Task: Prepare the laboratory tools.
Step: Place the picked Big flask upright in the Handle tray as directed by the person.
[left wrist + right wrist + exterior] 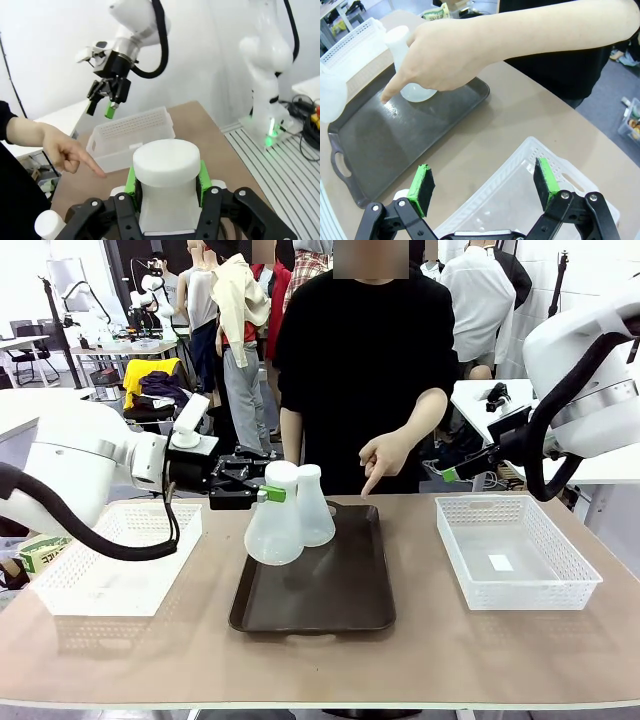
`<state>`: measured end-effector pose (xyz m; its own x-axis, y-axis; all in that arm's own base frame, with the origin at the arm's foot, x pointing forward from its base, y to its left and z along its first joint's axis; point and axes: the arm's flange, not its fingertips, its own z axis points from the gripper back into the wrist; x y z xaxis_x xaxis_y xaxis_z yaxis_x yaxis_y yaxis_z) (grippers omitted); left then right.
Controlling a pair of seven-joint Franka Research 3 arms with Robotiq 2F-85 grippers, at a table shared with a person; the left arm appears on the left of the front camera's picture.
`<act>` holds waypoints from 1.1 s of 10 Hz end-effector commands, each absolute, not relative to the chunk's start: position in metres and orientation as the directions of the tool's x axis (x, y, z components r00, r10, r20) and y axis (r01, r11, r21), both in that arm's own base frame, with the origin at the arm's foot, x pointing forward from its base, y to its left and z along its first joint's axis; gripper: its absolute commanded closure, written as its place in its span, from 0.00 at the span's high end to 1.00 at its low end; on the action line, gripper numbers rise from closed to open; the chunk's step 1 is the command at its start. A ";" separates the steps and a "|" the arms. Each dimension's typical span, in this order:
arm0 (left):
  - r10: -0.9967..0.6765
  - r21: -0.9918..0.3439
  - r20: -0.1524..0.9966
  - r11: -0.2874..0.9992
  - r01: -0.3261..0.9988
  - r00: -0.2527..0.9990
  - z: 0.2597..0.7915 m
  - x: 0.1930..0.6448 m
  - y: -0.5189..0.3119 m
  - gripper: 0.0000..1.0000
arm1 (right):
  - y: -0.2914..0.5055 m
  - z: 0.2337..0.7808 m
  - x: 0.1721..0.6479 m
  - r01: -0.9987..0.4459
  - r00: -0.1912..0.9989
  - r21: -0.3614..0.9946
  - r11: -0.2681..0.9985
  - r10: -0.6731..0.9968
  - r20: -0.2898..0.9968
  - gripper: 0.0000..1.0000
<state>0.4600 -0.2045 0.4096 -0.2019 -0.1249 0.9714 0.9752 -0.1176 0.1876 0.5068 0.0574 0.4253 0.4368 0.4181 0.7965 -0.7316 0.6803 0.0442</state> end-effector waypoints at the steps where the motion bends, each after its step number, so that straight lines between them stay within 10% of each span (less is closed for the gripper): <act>1: -0.057 0.137 0.988 -0.103 0.985 -0.144 0.394 0.473 -0.209 0.00 | 0.057 0.428 0.506 -0.728 0.452 0.053 0.683 0.420 0.787 1.00; 11: -0.011 0.198 0.979 -0.135 0.971 -0.202 0.350 0.483 -0.216 0.00 | 0.057 0.428 0.506 -0.728 0.452 0.053 0.683 0.420 0.787 1.00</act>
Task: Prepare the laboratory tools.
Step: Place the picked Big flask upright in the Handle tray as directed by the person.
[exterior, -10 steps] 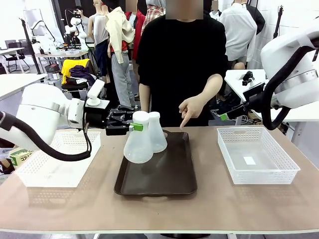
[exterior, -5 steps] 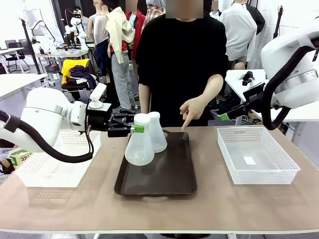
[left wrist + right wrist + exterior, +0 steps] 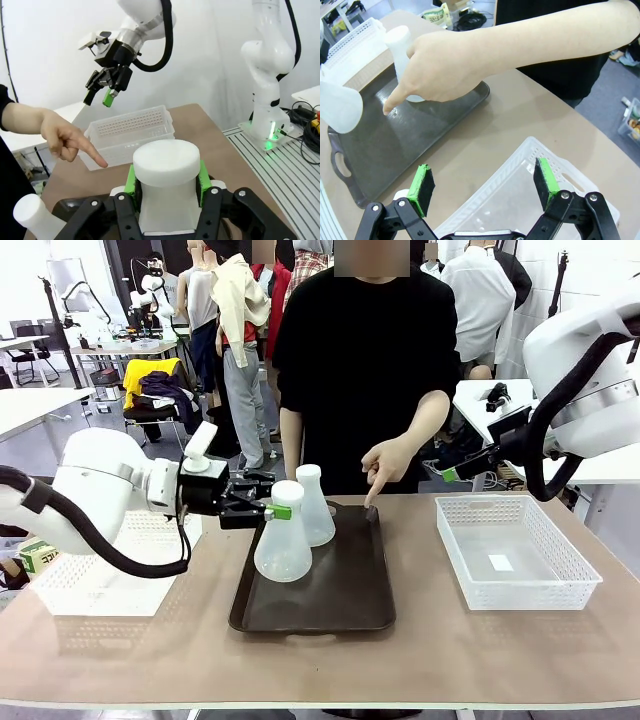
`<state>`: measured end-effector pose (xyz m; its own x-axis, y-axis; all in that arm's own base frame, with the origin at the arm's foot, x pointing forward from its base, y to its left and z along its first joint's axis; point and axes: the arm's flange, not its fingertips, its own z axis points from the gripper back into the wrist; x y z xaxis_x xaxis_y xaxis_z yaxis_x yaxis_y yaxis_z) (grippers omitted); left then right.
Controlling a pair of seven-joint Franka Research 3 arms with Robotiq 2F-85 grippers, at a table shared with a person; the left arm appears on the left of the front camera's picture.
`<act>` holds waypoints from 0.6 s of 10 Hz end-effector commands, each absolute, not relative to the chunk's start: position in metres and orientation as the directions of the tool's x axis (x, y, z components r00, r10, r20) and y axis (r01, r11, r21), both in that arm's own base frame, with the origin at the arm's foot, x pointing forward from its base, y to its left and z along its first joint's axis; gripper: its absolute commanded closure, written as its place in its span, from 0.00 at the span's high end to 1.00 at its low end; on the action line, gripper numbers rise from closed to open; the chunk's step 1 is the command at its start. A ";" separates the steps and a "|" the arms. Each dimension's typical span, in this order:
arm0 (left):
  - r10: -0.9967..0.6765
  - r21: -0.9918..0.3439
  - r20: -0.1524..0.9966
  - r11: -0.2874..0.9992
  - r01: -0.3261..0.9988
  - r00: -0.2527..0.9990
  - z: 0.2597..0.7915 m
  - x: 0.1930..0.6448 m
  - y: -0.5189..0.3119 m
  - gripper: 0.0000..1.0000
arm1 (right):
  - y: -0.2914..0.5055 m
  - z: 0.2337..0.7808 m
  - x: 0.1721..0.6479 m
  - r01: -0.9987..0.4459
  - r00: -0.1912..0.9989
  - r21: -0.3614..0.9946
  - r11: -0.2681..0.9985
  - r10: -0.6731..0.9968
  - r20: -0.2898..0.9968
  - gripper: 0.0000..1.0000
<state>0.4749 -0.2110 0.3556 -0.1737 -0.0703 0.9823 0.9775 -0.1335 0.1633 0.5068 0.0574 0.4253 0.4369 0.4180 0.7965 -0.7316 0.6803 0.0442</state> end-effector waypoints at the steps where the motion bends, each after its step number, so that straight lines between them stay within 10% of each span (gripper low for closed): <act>1: -0.001 0.203 0.979 -0.135 0.970 -0.205 0.343 0.485 -0.219 0.00 | 0.057 0.428 0.506 -0.728 0.452 0.053 0.683 0.420 0.787 1.00; 6: -0.030 0.223 0.973 -0.115 0.968 -0.228 0.306 0.501 -0.229 0.00 | 0.057 0.428 0.506 -0.728 0.452 0.053 0.683 0.420 0.787 1.00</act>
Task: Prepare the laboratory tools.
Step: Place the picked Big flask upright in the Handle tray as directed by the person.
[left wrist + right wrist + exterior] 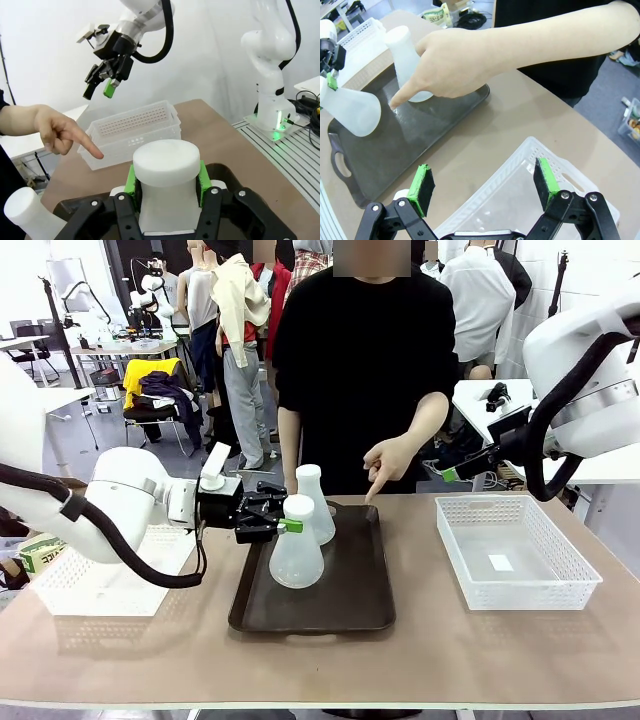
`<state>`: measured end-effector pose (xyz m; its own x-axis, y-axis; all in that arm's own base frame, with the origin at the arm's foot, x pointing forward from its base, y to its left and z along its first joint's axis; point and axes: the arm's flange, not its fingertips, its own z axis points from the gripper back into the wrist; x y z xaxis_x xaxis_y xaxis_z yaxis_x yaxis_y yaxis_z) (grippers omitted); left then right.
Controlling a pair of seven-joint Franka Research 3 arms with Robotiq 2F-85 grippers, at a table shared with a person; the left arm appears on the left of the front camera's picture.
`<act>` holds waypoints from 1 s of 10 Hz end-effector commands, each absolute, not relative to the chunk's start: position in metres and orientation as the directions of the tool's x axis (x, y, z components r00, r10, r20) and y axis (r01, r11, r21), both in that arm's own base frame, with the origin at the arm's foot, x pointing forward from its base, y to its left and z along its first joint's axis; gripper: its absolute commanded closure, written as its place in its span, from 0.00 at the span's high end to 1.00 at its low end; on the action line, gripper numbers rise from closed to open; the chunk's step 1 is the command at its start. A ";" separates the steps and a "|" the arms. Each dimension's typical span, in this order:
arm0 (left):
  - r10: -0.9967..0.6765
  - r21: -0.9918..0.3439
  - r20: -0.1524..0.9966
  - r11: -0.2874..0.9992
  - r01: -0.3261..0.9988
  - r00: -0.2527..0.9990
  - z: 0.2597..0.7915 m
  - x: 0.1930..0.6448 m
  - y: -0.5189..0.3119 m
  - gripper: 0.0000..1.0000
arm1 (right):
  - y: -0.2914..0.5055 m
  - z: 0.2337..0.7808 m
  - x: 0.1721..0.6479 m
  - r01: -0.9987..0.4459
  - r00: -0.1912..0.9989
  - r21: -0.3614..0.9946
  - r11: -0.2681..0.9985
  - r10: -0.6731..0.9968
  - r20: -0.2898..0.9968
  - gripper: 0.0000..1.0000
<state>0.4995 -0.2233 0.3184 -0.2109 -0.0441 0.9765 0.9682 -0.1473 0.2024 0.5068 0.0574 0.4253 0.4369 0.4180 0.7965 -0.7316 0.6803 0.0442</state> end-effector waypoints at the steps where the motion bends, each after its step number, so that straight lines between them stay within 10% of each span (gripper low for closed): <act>1: -0.025 0.203 0.978 -0.109 0.973 -0.207 0.300 0.505 -0.229 0.00 | 0.057 0.428 0.506 -0.728 0.452 0.053 0.683 0.420 0.787 1.00; 7: -0.054 0.170 0.983 -0.093 0.981 -0.175 0.297 0.509 -0.228 1.00 | 0.057 0.428 0.506 -0.728 0.452 0.053 0.683 0.420 0.787 1.00; 10: -0.138 0.131 0.980 -0.078 0.988 -0.140 0.307 0.508 -0.221 1.00 | 0.057 0.428 0.506 -0.728 0.452 0.053 0.683 0.420 0.787 1.00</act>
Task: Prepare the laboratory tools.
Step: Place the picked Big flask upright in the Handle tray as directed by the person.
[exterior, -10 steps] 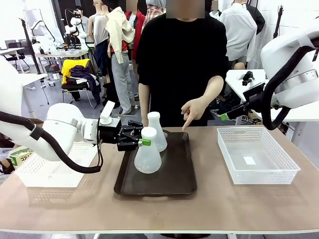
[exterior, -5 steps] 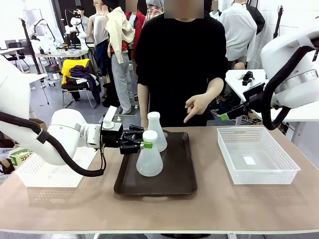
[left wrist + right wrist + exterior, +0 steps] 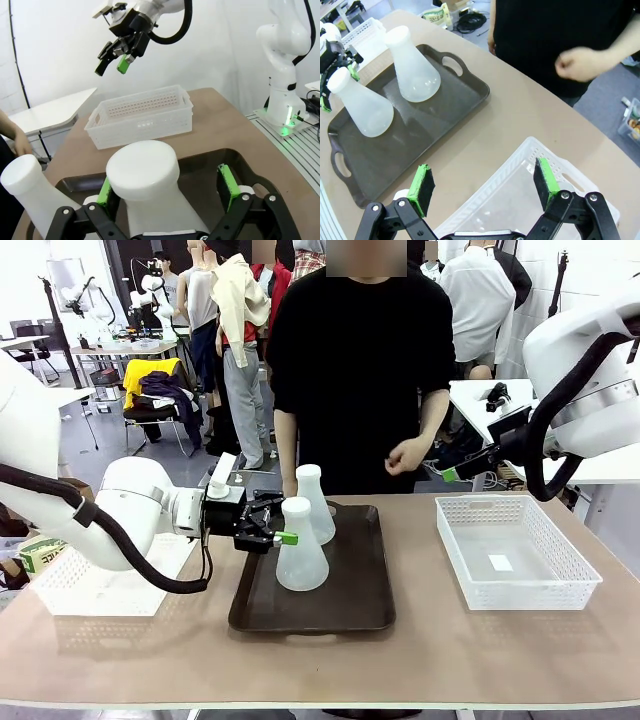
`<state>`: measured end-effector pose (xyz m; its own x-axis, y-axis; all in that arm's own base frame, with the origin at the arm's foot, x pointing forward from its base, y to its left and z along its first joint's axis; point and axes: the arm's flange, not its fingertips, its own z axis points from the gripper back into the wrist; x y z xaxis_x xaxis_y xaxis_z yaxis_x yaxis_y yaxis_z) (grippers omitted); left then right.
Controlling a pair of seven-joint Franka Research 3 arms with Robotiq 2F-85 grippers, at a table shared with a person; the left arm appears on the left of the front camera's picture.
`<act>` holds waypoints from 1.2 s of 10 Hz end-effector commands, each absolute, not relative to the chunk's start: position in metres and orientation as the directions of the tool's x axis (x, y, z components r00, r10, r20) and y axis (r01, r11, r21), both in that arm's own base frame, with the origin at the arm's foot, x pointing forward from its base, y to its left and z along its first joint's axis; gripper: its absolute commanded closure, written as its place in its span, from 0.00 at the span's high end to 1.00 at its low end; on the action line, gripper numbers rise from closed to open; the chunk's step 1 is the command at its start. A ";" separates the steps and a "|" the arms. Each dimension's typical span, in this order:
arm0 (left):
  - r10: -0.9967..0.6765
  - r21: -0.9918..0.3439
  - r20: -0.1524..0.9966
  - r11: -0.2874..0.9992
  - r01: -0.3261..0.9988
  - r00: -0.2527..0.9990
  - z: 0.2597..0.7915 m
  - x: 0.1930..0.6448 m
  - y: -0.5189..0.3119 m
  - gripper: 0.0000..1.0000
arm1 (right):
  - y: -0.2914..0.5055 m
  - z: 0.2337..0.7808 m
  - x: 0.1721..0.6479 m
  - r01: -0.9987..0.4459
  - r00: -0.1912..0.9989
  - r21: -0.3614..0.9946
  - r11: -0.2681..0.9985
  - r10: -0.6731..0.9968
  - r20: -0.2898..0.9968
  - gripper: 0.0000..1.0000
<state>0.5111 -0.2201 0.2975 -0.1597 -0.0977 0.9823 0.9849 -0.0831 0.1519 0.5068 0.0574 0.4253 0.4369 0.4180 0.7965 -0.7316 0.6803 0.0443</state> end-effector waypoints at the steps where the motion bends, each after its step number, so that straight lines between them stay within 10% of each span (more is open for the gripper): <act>1: -0.174 0.109 0.977 -0.074 0.991 -0.120 0.309 0.507 -0.218 1.00 | 0.057 0.428 0.506 -0.728 0.452 0.053 0.683 0.420 0.787 1.00; 12: -0.176 0.089 0.980 -0.045 0.995 -0.096 0.305 0.515 -0.209 1.00 | 0.057 0.428 0.506 -0.728 0.452 0.053 0.683 0.420 0.787 1.00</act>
